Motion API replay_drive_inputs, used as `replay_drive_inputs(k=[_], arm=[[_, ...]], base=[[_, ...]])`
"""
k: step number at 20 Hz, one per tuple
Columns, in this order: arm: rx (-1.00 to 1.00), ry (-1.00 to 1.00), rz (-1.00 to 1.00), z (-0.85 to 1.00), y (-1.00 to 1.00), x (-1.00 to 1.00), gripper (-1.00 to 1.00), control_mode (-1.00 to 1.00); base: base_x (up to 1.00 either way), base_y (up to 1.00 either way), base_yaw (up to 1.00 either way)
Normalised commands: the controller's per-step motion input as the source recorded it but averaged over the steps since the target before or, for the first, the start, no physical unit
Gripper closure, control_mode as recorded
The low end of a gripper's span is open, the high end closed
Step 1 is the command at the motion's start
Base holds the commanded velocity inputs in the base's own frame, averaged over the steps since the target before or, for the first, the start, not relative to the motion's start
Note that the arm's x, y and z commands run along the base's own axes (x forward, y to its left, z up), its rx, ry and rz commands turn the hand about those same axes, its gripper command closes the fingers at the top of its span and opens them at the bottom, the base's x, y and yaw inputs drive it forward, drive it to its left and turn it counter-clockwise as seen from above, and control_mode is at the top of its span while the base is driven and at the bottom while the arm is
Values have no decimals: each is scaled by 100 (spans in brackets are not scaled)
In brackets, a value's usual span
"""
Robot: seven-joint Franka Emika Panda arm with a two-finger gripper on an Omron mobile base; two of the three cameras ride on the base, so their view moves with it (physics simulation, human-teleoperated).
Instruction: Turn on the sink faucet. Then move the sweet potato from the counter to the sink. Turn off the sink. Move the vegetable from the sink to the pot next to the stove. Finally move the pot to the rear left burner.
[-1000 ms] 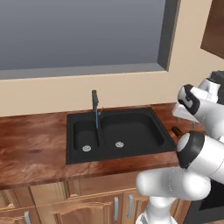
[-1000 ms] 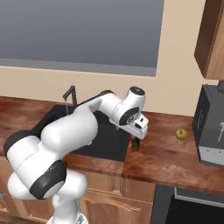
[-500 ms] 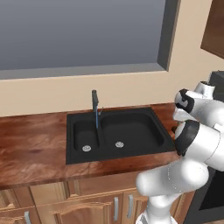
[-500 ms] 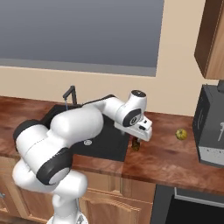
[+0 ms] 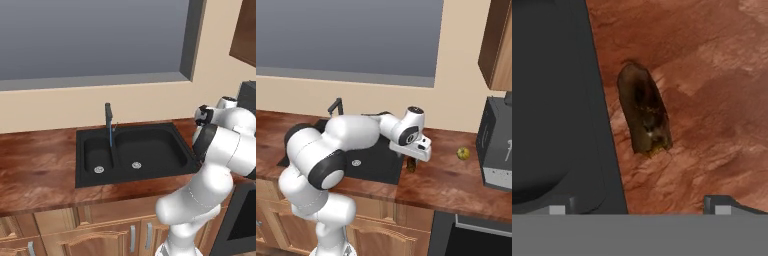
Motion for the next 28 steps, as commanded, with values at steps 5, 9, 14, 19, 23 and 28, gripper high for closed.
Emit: replay_drive_inputs(k=[5,9,14,19,23,28], arm=[[0,0,10,-15,-17,16,-100,-100],[0,0,10,-17,-13,14,-100,-100],[0,2,9,-22,-1,17,-100,-100],[0,2,8,-22,0,19,-100,-100],[0,0,6,-20,0,12,-100,-100],[0,1,4,-24,0,9,-100,-100]], base=[[0,0,0],[0,0,0],[0,0,0],[0,0,0],[0,0,0],[0,0,0]])
